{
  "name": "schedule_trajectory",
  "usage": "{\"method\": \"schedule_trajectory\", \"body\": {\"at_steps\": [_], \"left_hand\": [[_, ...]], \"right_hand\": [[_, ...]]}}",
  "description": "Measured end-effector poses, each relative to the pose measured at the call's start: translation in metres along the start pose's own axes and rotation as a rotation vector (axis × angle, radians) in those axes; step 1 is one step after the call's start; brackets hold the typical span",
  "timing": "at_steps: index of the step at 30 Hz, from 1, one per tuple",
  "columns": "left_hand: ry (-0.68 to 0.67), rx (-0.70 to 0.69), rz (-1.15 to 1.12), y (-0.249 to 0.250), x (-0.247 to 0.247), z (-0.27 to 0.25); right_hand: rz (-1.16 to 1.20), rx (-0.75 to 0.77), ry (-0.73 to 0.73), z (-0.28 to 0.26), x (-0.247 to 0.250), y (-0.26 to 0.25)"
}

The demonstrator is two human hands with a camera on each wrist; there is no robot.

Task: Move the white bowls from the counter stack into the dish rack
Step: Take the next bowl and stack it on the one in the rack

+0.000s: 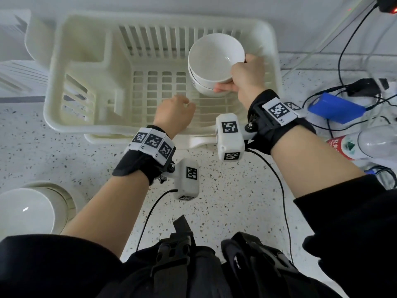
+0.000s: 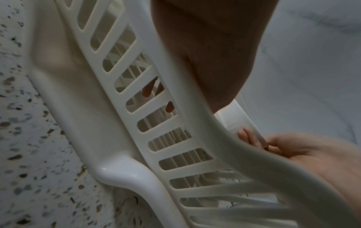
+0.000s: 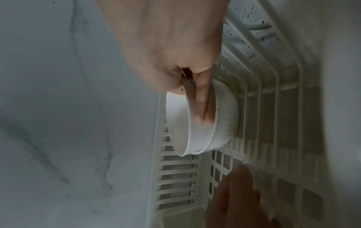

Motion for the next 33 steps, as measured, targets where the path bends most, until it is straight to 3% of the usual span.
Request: {"method": "schedule_trajectory", "body": {"at_steps": [17, 26, 33], "left_hand": [[0.047, 0.010, -0.001, 0.001, 0.005, -0.001], [0.062, -0.043, -0.100, 0.007, 0.008, -0.002], [-0.043, -0.112, -0.054, 0.019, -0.001, -0.001]], "right_hand": [[-0.459, 0.154, 0.119, 0.008, 0.010, -0.012], [-0.391, 0.180, 0.073, 0.007, 0.010, -0.008], [-0.381, 0.172, 0.013, 0.002, 0.008, -0.005]]}}
Point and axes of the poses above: each hand's wrist, its own z-axis towards the middle knuckle, its own x-axis out of the back of the hand, y = z × x, the point moved 9 cm from there along z, towards the middle knuckle, and after that the axes turned 3 degrees about -x, right-handed, at the moved point
